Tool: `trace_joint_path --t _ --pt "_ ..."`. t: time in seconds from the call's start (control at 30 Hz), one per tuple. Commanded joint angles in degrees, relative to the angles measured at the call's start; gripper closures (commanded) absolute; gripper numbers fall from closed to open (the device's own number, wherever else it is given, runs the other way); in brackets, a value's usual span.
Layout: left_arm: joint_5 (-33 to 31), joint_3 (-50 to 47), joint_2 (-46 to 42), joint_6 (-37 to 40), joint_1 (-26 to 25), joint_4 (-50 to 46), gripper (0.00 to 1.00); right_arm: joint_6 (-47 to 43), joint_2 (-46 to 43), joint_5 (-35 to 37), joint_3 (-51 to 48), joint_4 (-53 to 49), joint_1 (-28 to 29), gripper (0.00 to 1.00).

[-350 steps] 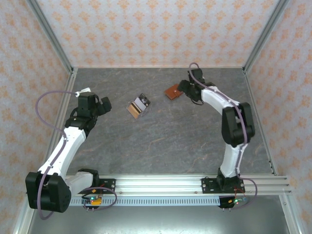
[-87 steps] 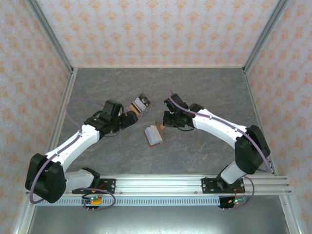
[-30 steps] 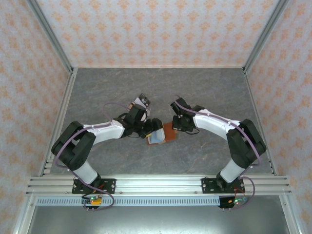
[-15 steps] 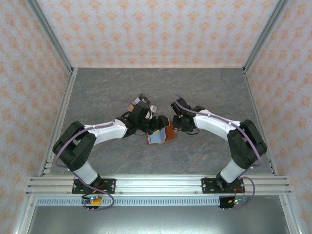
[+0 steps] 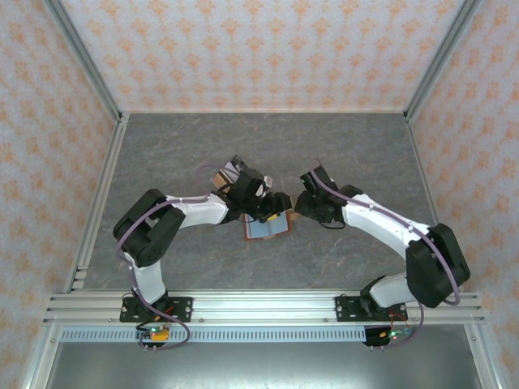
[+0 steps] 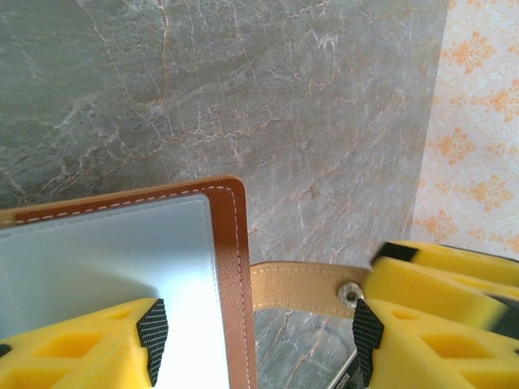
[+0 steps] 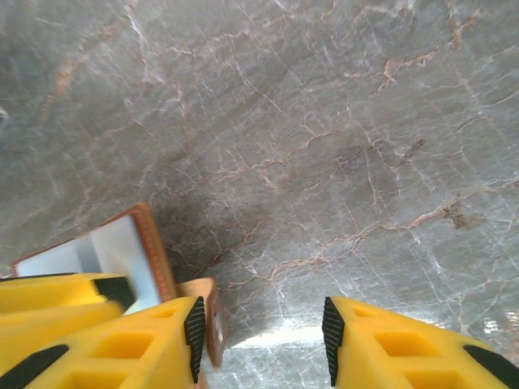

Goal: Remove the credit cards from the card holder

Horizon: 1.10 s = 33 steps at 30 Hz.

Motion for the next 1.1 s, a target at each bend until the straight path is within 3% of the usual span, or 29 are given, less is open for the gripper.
trace_joint_path --t 0.0,0.07,0.2,0.3,0.7,1.07 --pt "-0.67 1.26 1.29 -0.53 -0.34 1.63 0.38 1.05 -3.24 -0.46 -1.62 1.75 -0.19 0.55" --pt "-1.14 1.28 1.84 -0.75 -0.34 1.34 0.4 0.66 -3.81 -3.77 -2.28 3.05 -0.25 0.57" --pt "-2.51 1.21 2.52 -0.67 -0.34 0.02 0.45 -0.46 -2.74 -13.55 -3.52 7.33 -0.25 0.71" --pt "-3.67 1.17 2.79 -0.57 -0.34 -1.42 0.56 -0.93 -0.68 -18.27 -3.88 9.21 -0.25 0.81" --pt "-4.09 1.94 0.72 -0.01 -0.21 -5.07 0.68 0.15 9.23 -17.53 -3.23 11.34 1.67 0.88" --pt "-8.41 -0.84 -9.4 3.96 4.35 -17.52 0.6 1.25 12.66 -13.55 -3.8 10.98 1.51 0.88"
